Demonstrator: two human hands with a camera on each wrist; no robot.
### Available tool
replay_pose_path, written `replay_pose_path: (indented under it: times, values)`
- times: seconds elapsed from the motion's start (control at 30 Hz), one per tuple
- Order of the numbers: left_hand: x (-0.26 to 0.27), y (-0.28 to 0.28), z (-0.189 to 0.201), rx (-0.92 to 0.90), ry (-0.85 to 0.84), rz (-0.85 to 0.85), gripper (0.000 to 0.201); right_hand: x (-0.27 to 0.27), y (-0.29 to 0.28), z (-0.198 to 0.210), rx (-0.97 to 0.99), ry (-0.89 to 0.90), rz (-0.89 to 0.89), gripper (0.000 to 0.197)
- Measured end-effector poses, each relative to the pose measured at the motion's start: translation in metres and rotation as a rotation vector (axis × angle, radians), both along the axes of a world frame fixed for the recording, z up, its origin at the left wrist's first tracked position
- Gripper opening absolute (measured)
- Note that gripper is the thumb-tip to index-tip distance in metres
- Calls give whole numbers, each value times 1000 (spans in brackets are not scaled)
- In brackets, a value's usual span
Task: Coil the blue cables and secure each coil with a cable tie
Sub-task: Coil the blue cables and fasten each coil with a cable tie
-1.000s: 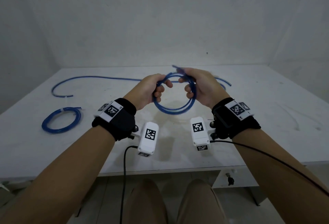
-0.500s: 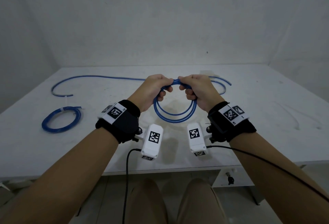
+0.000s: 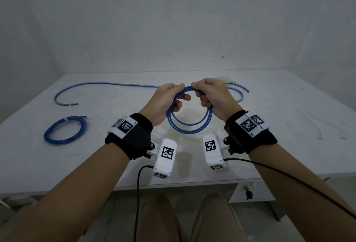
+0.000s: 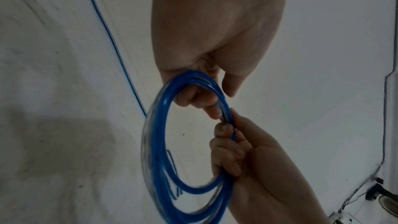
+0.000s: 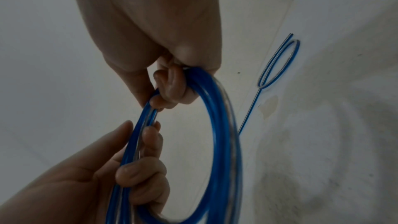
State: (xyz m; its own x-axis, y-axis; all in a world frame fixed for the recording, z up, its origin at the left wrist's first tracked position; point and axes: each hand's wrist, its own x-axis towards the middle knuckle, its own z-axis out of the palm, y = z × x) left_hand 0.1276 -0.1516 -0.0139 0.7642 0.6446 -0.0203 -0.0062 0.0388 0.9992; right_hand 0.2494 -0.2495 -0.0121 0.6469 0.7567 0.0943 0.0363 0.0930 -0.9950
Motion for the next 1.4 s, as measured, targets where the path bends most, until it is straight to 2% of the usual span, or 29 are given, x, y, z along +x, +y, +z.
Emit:
replay_pose_path:
  times: [0.17,0.3,0.43,0.53,0.77,0.97,1.13,1.3,1.4]
  values:
    - [4,1,1,-109,9,22,20,-5,-1,0,-15,-60,57,12]
    - [2,4,7,-215,3,-30,20,-4,-4,2,-25,-151,65,13]
    - [2,2,11,-123,69,-78,31,-4,-3,1,-19,-171,62,11]
    - [1,1,12,-50,107,-22,30,-3,-2,1,-18,-165,55,11]
    - [1,-5,7,-128,25,48,20,-6,-3,0,-3,-165,72,10]
    - [3,-10,12,-99,-17,96,17,-10,-2,4,-87,-235,184,29]
    - [0,-2,10,-109,-44,39,24,-4,-2,11,-177,-124,191,30]
    - [-7,1,-9,-252,-6,-100,65,6,0,12,27,189,35,31]
    - [-5,-10,-13,-371,-130,-86,58,11,3,10,61,297,-13,32]
